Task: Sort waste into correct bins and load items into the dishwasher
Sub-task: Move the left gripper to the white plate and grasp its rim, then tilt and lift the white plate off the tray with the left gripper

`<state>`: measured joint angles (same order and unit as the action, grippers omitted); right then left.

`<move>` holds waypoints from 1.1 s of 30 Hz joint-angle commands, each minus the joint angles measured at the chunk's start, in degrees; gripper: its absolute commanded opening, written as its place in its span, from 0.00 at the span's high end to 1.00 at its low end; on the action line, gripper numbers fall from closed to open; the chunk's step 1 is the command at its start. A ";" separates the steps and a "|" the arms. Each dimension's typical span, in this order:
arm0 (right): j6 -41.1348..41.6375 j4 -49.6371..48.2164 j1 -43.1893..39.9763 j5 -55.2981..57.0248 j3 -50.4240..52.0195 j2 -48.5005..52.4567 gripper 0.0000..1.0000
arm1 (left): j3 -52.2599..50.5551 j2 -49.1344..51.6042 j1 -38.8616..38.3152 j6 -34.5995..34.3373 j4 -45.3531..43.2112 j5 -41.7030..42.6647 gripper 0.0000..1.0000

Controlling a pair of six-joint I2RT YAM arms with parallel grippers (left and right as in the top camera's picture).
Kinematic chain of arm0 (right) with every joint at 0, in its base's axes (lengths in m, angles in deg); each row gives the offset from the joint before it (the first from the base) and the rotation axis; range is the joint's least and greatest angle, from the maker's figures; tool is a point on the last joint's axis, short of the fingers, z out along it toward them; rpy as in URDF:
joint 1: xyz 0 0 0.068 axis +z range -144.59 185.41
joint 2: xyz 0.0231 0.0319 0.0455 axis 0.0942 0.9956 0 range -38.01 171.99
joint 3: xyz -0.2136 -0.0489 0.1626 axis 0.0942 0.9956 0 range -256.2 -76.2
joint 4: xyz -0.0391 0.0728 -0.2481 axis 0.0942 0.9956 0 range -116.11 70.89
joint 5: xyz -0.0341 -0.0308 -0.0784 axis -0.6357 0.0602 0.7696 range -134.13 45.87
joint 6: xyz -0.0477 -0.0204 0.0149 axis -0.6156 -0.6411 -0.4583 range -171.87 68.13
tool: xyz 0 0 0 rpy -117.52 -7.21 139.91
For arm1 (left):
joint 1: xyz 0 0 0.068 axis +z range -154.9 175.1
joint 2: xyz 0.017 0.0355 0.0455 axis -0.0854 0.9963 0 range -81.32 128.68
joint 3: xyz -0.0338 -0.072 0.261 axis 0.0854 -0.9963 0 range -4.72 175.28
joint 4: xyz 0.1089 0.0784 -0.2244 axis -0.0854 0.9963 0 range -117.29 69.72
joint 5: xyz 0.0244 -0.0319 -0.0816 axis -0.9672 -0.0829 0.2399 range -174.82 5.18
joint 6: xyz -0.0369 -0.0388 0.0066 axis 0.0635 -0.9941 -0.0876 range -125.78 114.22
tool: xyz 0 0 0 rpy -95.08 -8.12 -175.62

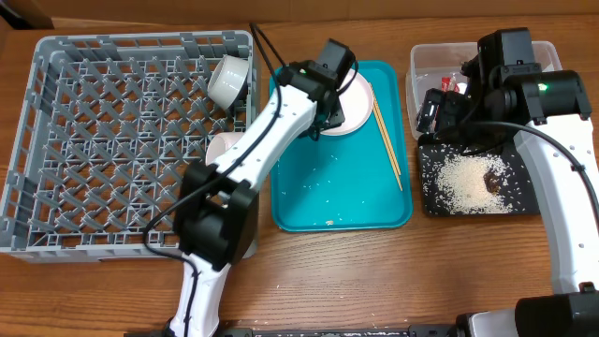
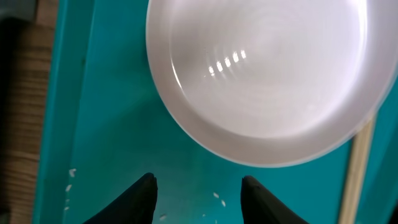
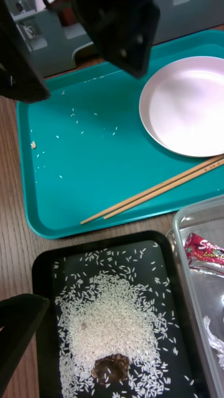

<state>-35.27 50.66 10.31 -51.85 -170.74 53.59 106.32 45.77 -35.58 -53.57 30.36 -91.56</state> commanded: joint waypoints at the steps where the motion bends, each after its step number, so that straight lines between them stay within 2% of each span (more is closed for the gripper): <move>1: -0.15 -0.15 0.00 -0.44 -0.31 -0.17 0.00 | 0.42 2.86 0.00 -7.96 -0.68 -1.60 0.55; 6: -0.15 -0.15 0.00 -0.44 -0.28 -0.17 0.00 | 0.42 5.33 0.00 -11.06 -1.70 -2.27 0.60; 16: -0.15 -0.15 0.00 -0.46 -0.31 -0.17 0.00 | 0.42 7.61 0.00 -11.19 -7.54 -2.93 0.68; 21: -0.15 -0.15 0.00 -0.44 -0.28 -0.17 0.00 | 0.42 7.61 0.00 -11.15 -6.47 -3.61 0.70; 33: -0.15 -0.15 0.00 -0.46 -0.28 -0.17 0.00 | 0.33 7.61 0.11 -10.51 -3.87 -8.70 0.81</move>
<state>-35.33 50.64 10.31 -51.83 -170.74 53.59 106.32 52.11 -35.58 -64.13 26.34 -97.58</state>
